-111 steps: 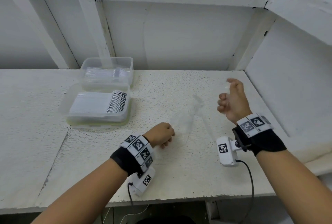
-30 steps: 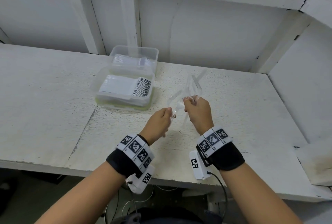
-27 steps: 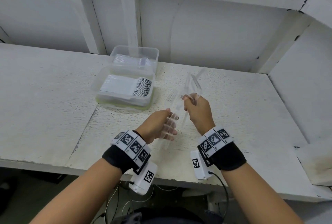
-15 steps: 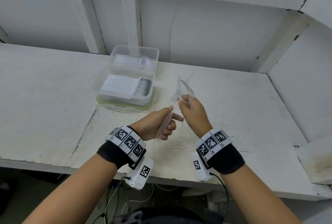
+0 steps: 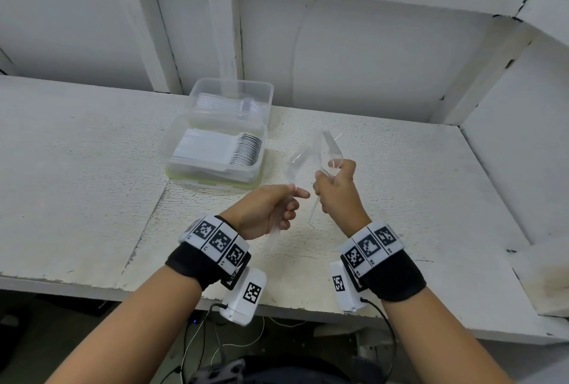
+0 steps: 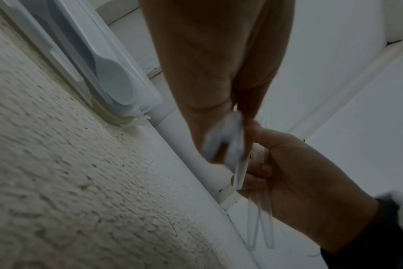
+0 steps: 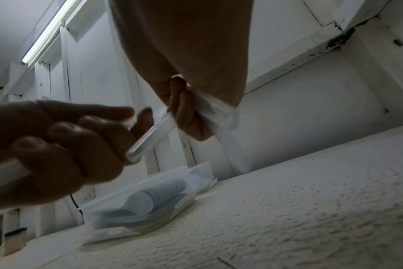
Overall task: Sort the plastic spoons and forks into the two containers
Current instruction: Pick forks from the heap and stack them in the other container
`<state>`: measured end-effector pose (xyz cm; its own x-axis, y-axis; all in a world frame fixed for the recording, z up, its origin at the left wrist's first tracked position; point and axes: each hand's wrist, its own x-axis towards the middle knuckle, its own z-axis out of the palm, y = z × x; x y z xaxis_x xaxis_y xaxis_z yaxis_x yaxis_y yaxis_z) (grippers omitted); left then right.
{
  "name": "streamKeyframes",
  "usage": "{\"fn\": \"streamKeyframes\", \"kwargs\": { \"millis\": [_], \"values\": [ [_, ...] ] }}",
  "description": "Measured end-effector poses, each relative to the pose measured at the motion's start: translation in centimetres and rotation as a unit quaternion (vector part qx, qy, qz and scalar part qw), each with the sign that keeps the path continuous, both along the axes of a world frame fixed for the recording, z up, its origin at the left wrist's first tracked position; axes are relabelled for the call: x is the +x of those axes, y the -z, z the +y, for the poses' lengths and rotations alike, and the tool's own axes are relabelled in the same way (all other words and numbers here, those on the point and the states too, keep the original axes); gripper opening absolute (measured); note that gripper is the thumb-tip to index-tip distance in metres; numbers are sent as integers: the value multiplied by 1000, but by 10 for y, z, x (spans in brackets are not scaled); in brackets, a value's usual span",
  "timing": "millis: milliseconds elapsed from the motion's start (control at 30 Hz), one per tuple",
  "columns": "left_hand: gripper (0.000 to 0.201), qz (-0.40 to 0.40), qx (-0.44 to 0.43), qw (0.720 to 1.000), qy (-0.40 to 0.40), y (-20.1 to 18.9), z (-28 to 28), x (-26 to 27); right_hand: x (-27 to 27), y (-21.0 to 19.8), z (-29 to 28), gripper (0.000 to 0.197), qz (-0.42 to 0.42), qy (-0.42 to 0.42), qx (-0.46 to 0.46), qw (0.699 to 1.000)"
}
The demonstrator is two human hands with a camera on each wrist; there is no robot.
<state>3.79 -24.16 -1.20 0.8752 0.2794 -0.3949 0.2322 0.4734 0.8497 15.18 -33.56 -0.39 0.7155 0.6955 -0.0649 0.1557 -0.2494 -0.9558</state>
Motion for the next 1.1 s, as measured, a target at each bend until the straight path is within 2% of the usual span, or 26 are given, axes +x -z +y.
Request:
{"fn": "streamKeyframes", "kwargs": {
  "millis": [133,233,333,400,500,600,700,833,967,1100],
  "values": [
    [24,-9,28,996,-85,1,-1,5,1,5,0,8,-34,7,3,999],
    [23,-13,35,992,-121,-1,-3,10,-2,7,-1,18,-42,11,21,999],
    [22,-16,35,990,-133,-3,-5,14,-7,9,-1,31,-57,14,16,998],
    [21,-13,45,989,-137,-1,-6,17,-9,9,-1,27,-78,22,9,997],
    [31,-11,55,990,-133,0,-7,20,-10,12,2,18,-112,23,-8,993],
    [27,-32,57,990,-126,-3,-11,22,-13,14,5,16,-134,13,-8,991],
    [29,-30,67,990,-116,-3,-10,22,-14,12,6,26,-119,-15,-34,992],
    [22,16,94,991,-93,0,-6,21,-10,6,4,25,-94,-41,-57,993],
    [18,34,85,988,-125,1,-2,21,-4,4,1,6,-8,-10,-1,1000],
    [18,8,59,989,-135,1,-4,23,-3,8,4,6,-50,34,0,998]
  ]
}}
